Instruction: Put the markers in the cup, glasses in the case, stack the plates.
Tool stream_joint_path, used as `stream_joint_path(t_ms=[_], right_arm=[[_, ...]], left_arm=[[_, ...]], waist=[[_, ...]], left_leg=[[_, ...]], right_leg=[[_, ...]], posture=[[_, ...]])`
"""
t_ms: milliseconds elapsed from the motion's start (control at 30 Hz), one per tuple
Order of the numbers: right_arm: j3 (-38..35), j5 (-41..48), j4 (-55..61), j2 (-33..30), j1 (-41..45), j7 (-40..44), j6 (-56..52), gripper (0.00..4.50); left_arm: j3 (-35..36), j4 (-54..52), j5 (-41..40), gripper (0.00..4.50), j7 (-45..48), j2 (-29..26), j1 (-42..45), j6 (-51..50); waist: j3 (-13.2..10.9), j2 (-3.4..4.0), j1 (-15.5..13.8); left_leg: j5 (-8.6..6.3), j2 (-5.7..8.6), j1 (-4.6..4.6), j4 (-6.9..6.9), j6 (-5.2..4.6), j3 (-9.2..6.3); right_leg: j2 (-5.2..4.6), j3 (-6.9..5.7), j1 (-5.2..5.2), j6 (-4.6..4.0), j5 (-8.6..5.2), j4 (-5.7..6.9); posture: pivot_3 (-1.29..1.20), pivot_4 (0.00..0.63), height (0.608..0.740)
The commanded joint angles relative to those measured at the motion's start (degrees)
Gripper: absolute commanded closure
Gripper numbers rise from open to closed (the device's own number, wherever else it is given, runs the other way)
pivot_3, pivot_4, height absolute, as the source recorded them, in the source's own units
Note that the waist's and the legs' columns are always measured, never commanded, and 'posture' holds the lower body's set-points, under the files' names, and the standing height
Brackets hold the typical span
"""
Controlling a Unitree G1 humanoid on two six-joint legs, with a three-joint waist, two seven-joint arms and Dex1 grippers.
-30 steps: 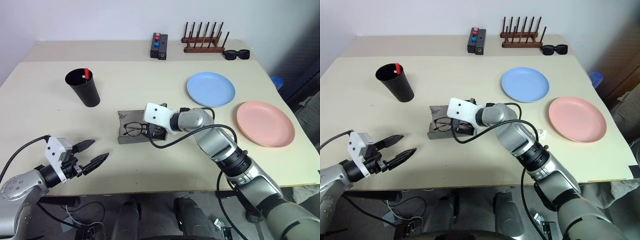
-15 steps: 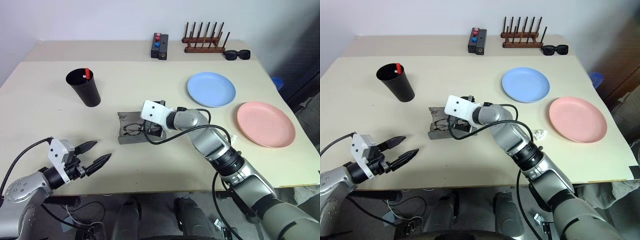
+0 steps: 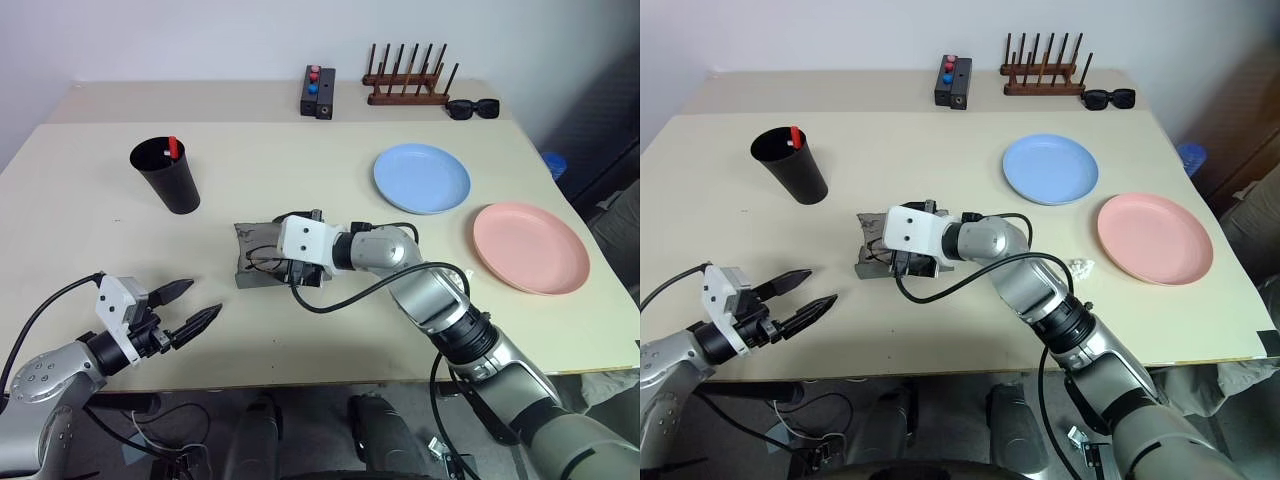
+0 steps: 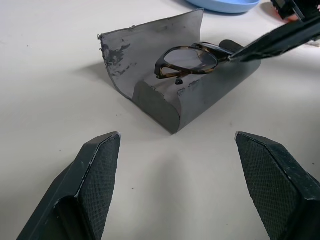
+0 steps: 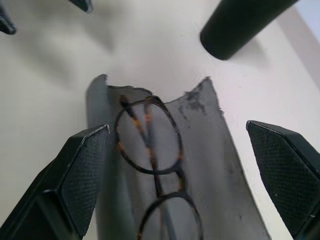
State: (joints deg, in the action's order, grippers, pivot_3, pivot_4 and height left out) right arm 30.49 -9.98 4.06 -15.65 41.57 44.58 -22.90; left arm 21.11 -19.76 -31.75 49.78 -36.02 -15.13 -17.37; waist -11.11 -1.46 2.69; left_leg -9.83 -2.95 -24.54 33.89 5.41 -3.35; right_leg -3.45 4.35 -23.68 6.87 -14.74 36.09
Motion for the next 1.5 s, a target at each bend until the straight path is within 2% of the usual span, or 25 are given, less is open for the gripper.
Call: stream_joint_path(t_ms=[33,433,667,767,900,933,967,1000,1067,1200,1367,1500], right_arm=[[0.1,-1.0,-0.8,0.8,0.3,-1.0,1.7,0.02],[-1.2,-2.9,-3.2,1.7,0.6,-3.7,2.2,0.02],[-9.9,4.5,-1.8,0.4,5.6,0.3,-0.6,0.02],[-13.1,7.0,-5.7,-0.1,9.1,1.4,-0.8,0.79],[-13.5,5.8,-12.2,-0.7,11.8,0.1,2.8,2.74],[-13.4,5.5,-13.1,-0.8,12.0,-0.1,3.5,3.42],[-13.3,5.4,-13.3,-1.0,12.0,-0.1,3.9,3.79],[-13.0,5.8,-12.4,-1.9,11.2,1.3,5.0,4.29],[-12.8,7.4,-9.6,-3.9,8.6,5.0,8.1,4.3],[-13.0,10.8,-3.3,-8.2,2.6,11.4,13.5,4.3],[-14.5,12.7,2.3,-12.5,-3.5,13.8,12.2,4.3],[-17.1,15.5,8.3,-15.1,-7.0,14.2,8.1,4.3]], left_arm=[[1.1,-2.1,-0.7,0.71,-0.3,-0.4,-0.9,0.0],[1.7,-3.8,-2.0,0.71,-1.1,-0.3,-2.7,-0.6],[2.5,-3.0,-2.4,0.71,-1.3,-0.8,-1.9,-0.9],[2.4,-3.7,-2.7,0.71,-2.3,-0.7,-1.1,-1.9],[2.7,-4.9,-5.2,0.71,-6.4,0.0,2.1,-5.9],[3.0,-5.1,-6.4,0.71,-7.6,0.1,3.0,-7.5],[3.6,-5.0,-7.9,0.71,-8.9,0.1,4.2,-9.2],[4.3,-4.6,-10.4,0.97,-11.3,0.0,7.7,-11.4],[3.5,-2.8,-11.7,1.58,-14.8,-1.2,15.7,-14.9],[-4.1,5.1,-5.7,3.52,-18.1,-4.1,29.8,-20.5],[-13.9,21.6,-1.8,3.52,-14.1,-2.2,50.4,-24.4],[-24.0,33.6,5.1,3.52,-6.9,-3.2,59.6,-26.2]], waist=[[0.0,0.0,0.0],[0.0,0.0,0.0],[0.0,0.01,0.0],[0.0,0.01,0.0],[0.0,0.01,0.0],[0.0,0.0,-0.1],[0.0,0.01,-0.1],[0.0,0.04,-0.2],[0.0,0.01,-0.5],[0.0,0.01,-0.5],[0.0,-0.01,-0.3],[-0.1,0.04,0.0]], left_leg=[[0.0,0.0,0.0,0.0,0.0,0.0],[-0.01,0.0,-0.01,0.0,0.01,0.02],[0.0,0.0,-0.16,0.01,0.0,0.03],[0.0,0.0,-0.19,-0.01,0.0,0.02],[0.0,0.0,-0.2,-0.02,0.0,0.03],[0.0,0.0,-0.2,-0.02,0.0,0.03],[0.0,0.0,-0.2,-0.01,0.0,0.02],[0.0,0.0,-0.2,-0.01,0.0,0.03],[0.02,0.01,-0.32,0.03,-0.02,-0.03],[0.03,0.03,-0.36,0.13,-0.02,-0.11],[0.04,0.02,-0.35,0.2,-0.02,-0.22],[0.04,0.02,-0.33,0.15,-0.03,-0.19]], right_leg=[[0.0,0.0,0.0,0.0,0.0,0.0],[-0.02,0.01,-0.27,-0.03,-0.01,-0.01],[-0.02,0.02,-0.2,-0.05,0.0,0.02],[0.0,0.01,-0.22,-0.05,0.0,0.03],[0.0,0.01,-0.23,-0.05,0.0,0.02],[0.0,0.01,-0.22,-0.05,0.0,0.02],[0.0,0.0,-0.21,-0.05,0.0,0.01],[0.0,0.01,-0.2,-0.04,0.0,0.01],[0.02,-0.04,-0.26,-0.02,0.01,0.04],[0.08,-0.07,-0.11,0.11,-0.01,0.05],[0.17,-0.1,-0.08,0.35,0.08,0.1],[0.19,-0.05,-0.12,0.39,0.08,0.13]], posture=[[0.0,0.15,0.74],[0.0,0.15,0.74],[0.0,0.15,0.74],[0.0,0.15,0.74],[0.0,0.15,0.74],[0.0,0.15,0.74],[0.0,0.15,0.74],[0.0,0.15,0.74],[0.0,0.15,0.74],[0.0,0.15,0.74],[0.0,0.15,0.74],[0.0,0.15,0.74]])
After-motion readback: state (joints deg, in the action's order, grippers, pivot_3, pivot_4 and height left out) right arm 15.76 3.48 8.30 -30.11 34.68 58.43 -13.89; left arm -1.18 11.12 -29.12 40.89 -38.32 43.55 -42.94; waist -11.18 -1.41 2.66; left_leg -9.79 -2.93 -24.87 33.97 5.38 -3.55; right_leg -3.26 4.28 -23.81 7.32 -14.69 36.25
